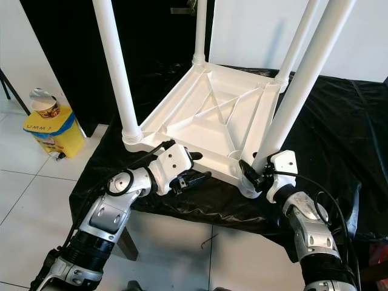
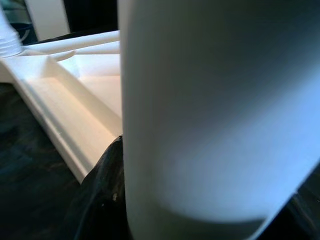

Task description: Building children table

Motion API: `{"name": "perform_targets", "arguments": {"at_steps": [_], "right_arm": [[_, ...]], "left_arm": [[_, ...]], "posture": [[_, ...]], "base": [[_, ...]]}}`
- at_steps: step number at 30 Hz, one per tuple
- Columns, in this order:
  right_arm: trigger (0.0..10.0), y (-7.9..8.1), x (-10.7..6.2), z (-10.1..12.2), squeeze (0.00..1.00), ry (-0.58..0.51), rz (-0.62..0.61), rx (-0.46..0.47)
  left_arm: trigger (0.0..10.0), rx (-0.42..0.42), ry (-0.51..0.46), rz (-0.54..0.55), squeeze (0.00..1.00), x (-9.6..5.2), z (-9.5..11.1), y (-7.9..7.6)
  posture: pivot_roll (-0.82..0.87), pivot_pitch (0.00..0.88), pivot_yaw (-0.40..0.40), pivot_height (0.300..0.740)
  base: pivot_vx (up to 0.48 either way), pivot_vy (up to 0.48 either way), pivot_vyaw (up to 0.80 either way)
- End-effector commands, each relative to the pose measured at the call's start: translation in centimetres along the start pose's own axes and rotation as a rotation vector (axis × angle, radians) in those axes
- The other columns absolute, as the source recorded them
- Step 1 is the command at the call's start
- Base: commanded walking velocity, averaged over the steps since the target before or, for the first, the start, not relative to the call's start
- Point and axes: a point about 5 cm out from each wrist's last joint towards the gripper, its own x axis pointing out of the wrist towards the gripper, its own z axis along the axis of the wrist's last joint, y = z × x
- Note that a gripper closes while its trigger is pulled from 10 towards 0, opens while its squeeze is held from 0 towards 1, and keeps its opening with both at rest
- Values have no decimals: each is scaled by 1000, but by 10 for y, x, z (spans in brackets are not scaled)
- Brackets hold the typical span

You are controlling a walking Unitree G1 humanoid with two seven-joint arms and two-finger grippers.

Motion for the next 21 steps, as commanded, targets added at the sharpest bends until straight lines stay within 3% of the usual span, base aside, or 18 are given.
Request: {"name": "perform_targets", "arguments": {"at_steps": [1,7,8,9,10,11,13,15,18,21], "right_arm": [[10000,0,-3,-10,0,59,-48,8],[10000,1,-2,-10,0,61,-140,40],[10000,3,0,-10,0,56,-218,64],[10000,3,0,-10,0,56,-218,64],[10000,5,1,-9,0,52,-327,77],[10000,5,1,-9,0,52,-327,77],[10000,10,0,-7,0,37,-488,94],[10000,10,0,-7,0,37,-488,94],[10000,22,0,-6,0,43,-633,102],[10000,29,2,-6,0,49,-694,127]], "left_arm": [[10000,0,6,144,0,1,0,7],[10000,0,6,143,0,1,0,7],[10000,-2,7,140,0,1,-1,6],[10000,-2,7,140,0,1,-1,6],[10000,-4,7,138,0,1,-1,5],[10000,-4,7,138,0,1,-1,5],[10000,-6,8,135,0,2,-1,4],[10000,-6,8,135,0,2,-1,4],[10000,-6,6,138,0,2,-1,6],[10000,-6,5,143,0,3,-1,6]], "posture": [[13,0,-76,740],[12,4,-72,740],[11,7,-70,740],[11,7,-70,740],[11,7,-70,740],[11,7,-70,740],[9,9,-68,740],[9,9,-68,740],[11,5,-77,740],[13,6,-76,740]], "base": [[0,0,0],[0,0,0],[0,0,0],[0,0,0],[0,0,0],[0,0,0],[0,0,0],[0,0,0],[0,0,0],[0,0,0]]}}
